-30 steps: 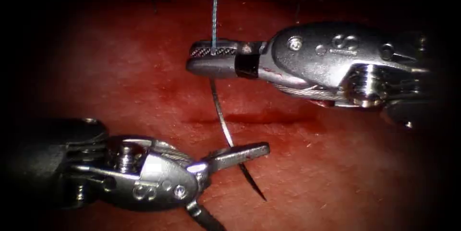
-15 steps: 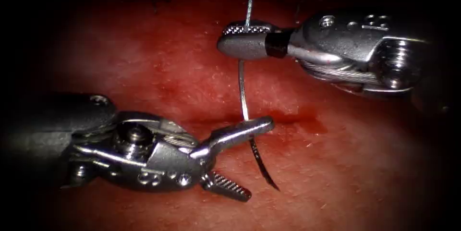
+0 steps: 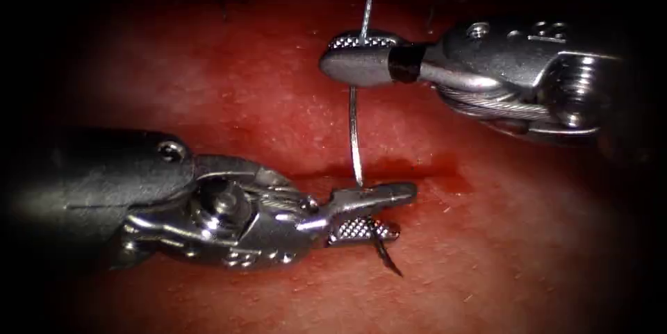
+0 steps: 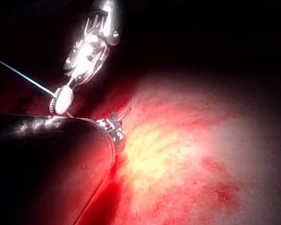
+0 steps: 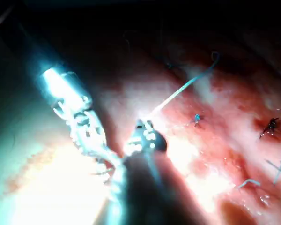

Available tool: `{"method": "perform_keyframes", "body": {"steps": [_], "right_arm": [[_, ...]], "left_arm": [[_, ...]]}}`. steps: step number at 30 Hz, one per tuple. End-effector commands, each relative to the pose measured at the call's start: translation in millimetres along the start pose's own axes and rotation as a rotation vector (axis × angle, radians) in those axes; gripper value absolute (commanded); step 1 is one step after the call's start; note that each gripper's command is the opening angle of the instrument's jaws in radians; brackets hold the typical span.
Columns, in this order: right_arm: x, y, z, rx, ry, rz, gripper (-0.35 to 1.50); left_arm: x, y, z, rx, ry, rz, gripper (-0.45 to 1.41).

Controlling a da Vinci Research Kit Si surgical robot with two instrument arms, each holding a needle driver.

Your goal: Wound Closure

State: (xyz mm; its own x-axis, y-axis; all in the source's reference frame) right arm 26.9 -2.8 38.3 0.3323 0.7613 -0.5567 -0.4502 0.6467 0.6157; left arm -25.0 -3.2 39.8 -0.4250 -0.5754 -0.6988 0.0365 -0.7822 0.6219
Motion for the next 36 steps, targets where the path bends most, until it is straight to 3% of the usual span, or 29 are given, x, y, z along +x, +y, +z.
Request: {"method": "perform_keyframes", "body": {"steps": [1,7,11,13,18,23,27,36], "right_arm": [[-0.2,0.0,0.7,0.001,0.000,0.001,-0.35],[-0.2,-0.1,0.5,0.016,-0.005,0.001,-0.35],[0.1,0.4,0.2,0.085,0.029,-0.062,0.78],[0.1,0.5,0.1,0.108,0.031,-0.065,0.98],[-0.4,1.4,-1.0,0.159,0.037,-0.077,0.98],[-1.3,2.6,-1.6,0.223,0.087,0.055,0.88],[-2.1,2.9,-1.0,0.288,0.137,0.131,0.81],[-3.5,2.1,1.0,0.322,0.169,0.215,0.66]], "left_arm": [[-0.1,0.1,0.7,0.003,0.000,0.001,-0.45],[-0.2,0.1,0.1,0.055,0.007,-0.007,-0.45],[-0.6,-0.3,-0.6,0.050,0.024,-0.010,-0.45],[-0.7,-0.7,-0.9,0.037,0.047,-0.013,-0.45],[-1.1,-1.7,-1.1,0.028,0.095,-0.021,-0.45],[-1.1,-1.7,-0.9,0.017,0.181,0.005,-0.45],[-1.0,-1.6,-0.9,0.014,0.214,0.010,-0.45],[-0.7,-1.4,-0.6,0.027,0.231,0.012,-0.45]]}}
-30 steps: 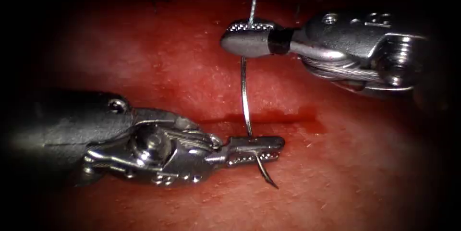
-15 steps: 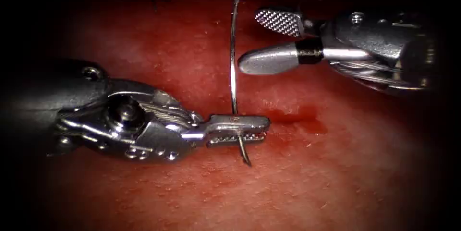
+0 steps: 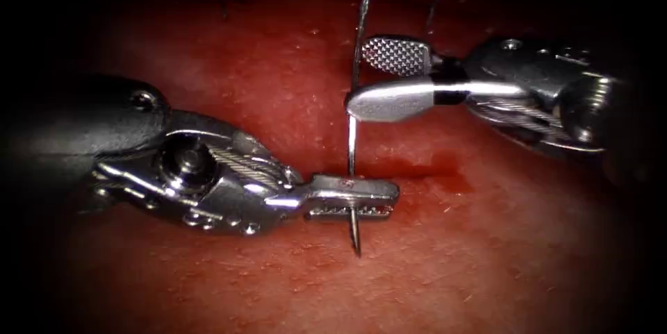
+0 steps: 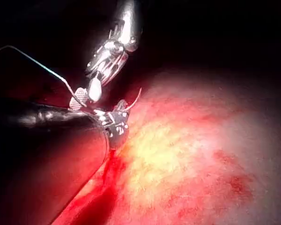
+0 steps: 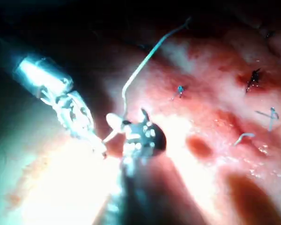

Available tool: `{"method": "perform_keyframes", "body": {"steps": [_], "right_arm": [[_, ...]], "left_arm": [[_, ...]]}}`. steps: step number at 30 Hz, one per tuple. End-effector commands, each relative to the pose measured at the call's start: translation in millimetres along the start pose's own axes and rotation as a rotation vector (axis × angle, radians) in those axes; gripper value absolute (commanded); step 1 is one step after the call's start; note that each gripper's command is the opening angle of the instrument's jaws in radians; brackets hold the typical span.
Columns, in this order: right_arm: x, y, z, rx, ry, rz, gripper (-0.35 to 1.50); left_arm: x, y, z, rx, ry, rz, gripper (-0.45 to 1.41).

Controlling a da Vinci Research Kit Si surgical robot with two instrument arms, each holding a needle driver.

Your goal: Wound Closure

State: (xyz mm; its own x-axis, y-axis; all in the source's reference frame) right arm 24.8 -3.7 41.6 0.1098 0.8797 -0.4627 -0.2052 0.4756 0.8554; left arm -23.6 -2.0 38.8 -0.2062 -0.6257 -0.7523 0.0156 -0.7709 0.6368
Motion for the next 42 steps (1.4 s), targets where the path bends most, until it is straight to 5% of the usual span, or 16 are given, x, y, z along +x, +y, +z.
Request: {"method": "perform_keyframes", "body": {"steps": [1,17,20,24,25,26,28,31,38,42], "right_arm": [[-0.6,0.2,1.3,0.001,0.007,0.004,0.64],[-0.5,0.1,2.3,-0.020,0.027,0.046,0.15],[-0.8,0.1,2.3,-0.019,0.026,0.050,-0.35],[-1.0,0.1,2.0,-0.084,0.029,0.063,-0.35],[-0.9,0.4,1.8,-0.093,0.031,0.028,-0.35],[-0.9,0.4,1.8,-0.093,0.031,0.028,-0.35],[-0.8,0.7,1.2,-0.089,0.043,-0.050,-0.35],[-0.7,1.0,0.7,-0.095,0.043,-0.133,-0.35],[-0.6,1.5,0.6,-0.080,0.075,-0.260,-0.35],[-0.4,2.0,0.7,-0.087,0.092,-0.373,-0.35]], "left_arm": [[-0.2,0.1,0.7,0.000,0.005,0.001,-0.45],[0.2,0.2,1.0,0.001,-0.001,0.003,-0.45],[0.2,0.2,1.0,0.002,-0.001,0.003,-0.45],[0.3,0.3,1.0,0.001,-0.001,0.003,-0.45],[0.4,0.2,0.9,0.001,-0.001,-0.015,0.10],[0.4,0.2,0.9,0.001,-0.001,-0.015,0.10],[0.6,0.0,0.7,-0.003,-0.003,-0.107,0.86],[1.0,-0.2,0.0,0.003,-0.022,-0.239,1.16],[2.5,0.1,-2.8,0.025,-0.048,-0.453,1.23],[2.9,0.3,-5.4,0.000,-0.047,-0.642,0.91]]}}
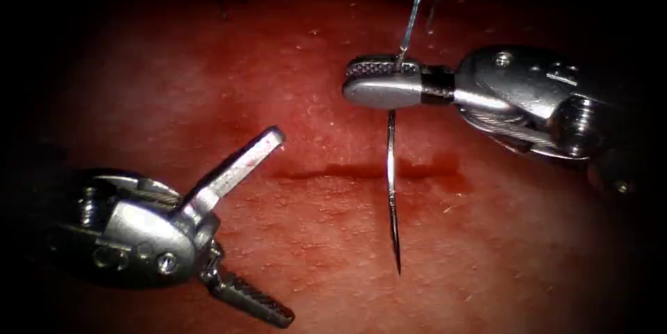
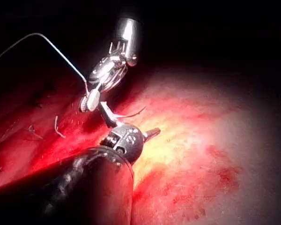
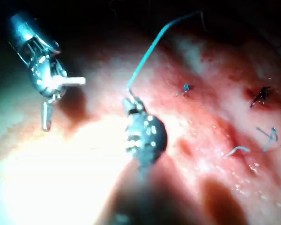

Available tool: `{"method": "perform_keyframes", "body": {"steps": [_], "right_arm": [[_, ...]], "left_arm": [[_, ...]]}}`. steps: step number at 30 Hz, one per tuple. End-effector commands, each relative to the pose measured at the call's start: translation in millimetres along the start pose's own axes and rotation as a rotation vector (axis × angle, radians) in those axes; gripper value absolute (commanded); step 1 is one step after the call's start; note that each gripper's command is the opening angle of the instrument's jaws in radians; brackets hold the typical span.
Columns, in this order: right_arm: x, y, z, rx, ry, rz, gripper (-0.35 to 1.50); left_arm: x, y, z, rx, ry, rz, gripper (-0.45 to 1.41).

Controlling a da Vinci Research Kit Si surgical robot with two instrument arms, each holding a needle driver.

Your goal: Wound Closure

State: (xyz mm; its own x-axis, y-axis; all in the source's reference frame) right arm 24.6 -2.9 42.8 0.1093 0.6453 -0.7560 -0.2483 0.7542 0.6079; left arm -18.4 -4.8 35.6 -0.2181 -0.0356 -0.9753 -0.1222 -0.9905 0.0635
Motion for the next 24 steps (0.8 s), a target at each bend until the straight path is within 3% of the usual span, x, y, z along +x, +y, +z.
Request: {"method": "perform_keyframes", "body": {"steps": [1,2,3,4,7,9,12,14,15,16,19,21,24], "right_arm": [[-0.7,0.3,0.6,-0.009,0.014,-0.023,-0.35],[-0.8,0.3,0.6,-0.019,0.029,-0.047,-0.35],[-1.1,0.4,0.7,-0.034,0.048,-0.126,-0.35],[-1.1,0.4,0.7,-0.034,0.048,-0.126,-0.35],[-1.3,0.8,1.2,-0.048,0.076,-0.246,-0.35],[-1.3,1.3,1.6,-0.035,0.104,-0.313,-0.35],[-1.5,1.9,2.5,-0.022,0.135,-0.438,-0.35],[-1.8,2.5,4.2,-0.013,0.141,-0.583,-0.35],[-1.8,2.5,4.2,-0.013,0.141,-0.583,-0.35],[-1.9,2.6,4.8,-0.009,0.143,-0.615,-0.35],[-2.2,2.6,6.1,0.006,0.159,-0.675,-0.35],[-2.5,2.6,7.0,0.039,0.176,-0.777,-0.35],[-2.3,2.9,7.0,0.026,0.199,-0.883,-0.35]], "left_arm": [[-0.3,0.1,0.3,0.005,-0.006,-0.030,0.79],[-0.5,0.2,-0.2,0.011,-0.020,-0.076,0.58],[-0.7,0.4,-0.5,0.019,-0.049,-0.149,0.19],[-0.7,0.4,-0.5,0.019,-0.049,-0.149,0.19],[-1.6,0.6,-0.6,0.023,-0.129,-0.215,-0.06],[-2.4,0.7,-0.2,0.023,-0.178,-0.237,-0.03],[-4.0,0.8,0.6,0.040,-0.219,-0.273,-0.26],[-5.7,1.0,1.8,0.049,-0.263,-0.270,-0.30],[-5.7,1.0,1.8,0.049,-0.263,-0.270,-0.30],[-6.3,1.1,2.0,0.060,-0.278,-0.265,-0.18],[-7.7,1.3,2.6,0.081,-0.320,-0.272,-0.20],[-9.7,1.1,3.0,0.086,-0.383,-0.272,-0.08],[-12.1,1.0,3.2,0.114,-0.422,-0.288,-0.21]]}}
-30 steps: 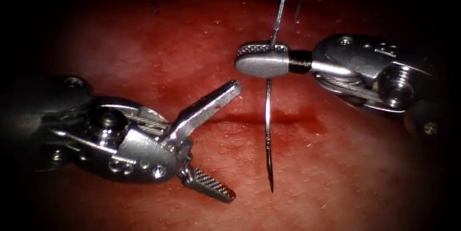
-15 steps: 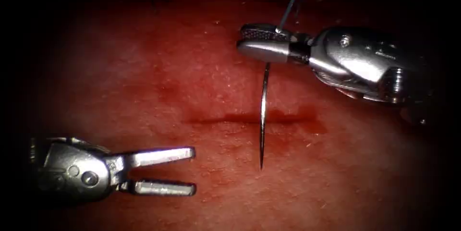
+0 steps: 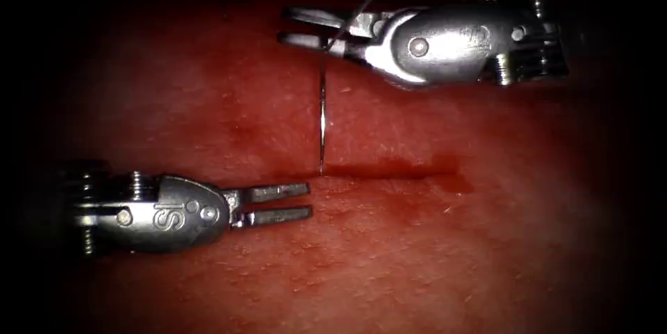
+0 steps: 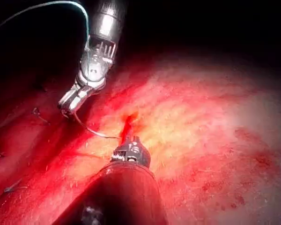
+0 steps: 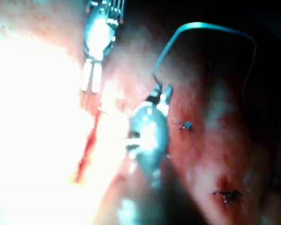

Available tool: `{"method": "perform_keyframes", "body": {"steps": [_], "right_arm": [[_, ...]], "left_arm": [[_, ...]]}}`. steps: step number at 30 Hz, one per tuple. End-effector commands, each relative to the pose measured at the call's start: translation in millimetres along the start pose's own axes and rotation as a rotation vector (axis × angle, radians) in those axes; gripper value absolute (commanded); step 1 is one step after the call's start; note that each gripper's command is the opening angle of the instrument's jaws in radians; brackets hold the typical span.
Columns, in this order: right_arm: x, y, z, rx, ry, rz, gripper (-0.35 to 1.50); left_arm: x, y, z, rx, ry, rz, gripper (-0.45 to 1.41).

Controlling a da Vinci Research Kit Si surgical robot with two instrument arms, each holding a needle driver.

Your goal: Wound Closure

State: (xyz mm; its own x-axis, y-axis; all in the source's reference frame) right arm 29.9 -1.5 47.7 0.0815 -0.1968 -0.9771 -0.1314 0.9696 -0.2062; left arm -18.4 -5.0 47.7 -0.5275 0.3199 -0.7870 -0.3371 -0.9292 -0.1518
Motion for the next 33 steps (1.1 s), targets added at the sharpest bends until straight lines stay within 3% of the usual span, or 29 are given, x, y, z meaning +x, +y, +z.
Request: {"method": "perform_keyframes", "body": {"steps": [1,5,7,9,19,33], "right_arm": [[-0.4,0.0,0.4,-0.002,-0.001,-0.016,-0.35],[-0.4,0.3,-0.1,-0.015,-0.015,-0.037,-0.35],[-0.3,0.8,-0.7,-0.026,-0.027,-0.063,-0.35],[-0.4,0.8,-0.8,-0.029,-0.026,-0.076,-0.35],[-1.5,-1.0,0.3,-0.019,-0.035,-0.214,-0.35],[-1.7,-3.1,1.2,-0.030,0.064,-0.423,-0.35]], "left_arm": [[-1.0,0.4,1.5,-0.003,-0.026,0.010,-0.15],[-2.5,0.5,2.3,-0.016,-0.085,0.022,-0.06],[-4.2,1.0,3.5,-0.032,-0.125,0.019,-0.35],[-4.9,1.9,4.2,-0.048,-0.128,0.019,-0.40],[-7.9,5.6,7.2,-0.141,-0.188,0.011,-0.20],[-6.7,5.6,6.1,-0.163,-0.182,0.007,-0.21]]}}
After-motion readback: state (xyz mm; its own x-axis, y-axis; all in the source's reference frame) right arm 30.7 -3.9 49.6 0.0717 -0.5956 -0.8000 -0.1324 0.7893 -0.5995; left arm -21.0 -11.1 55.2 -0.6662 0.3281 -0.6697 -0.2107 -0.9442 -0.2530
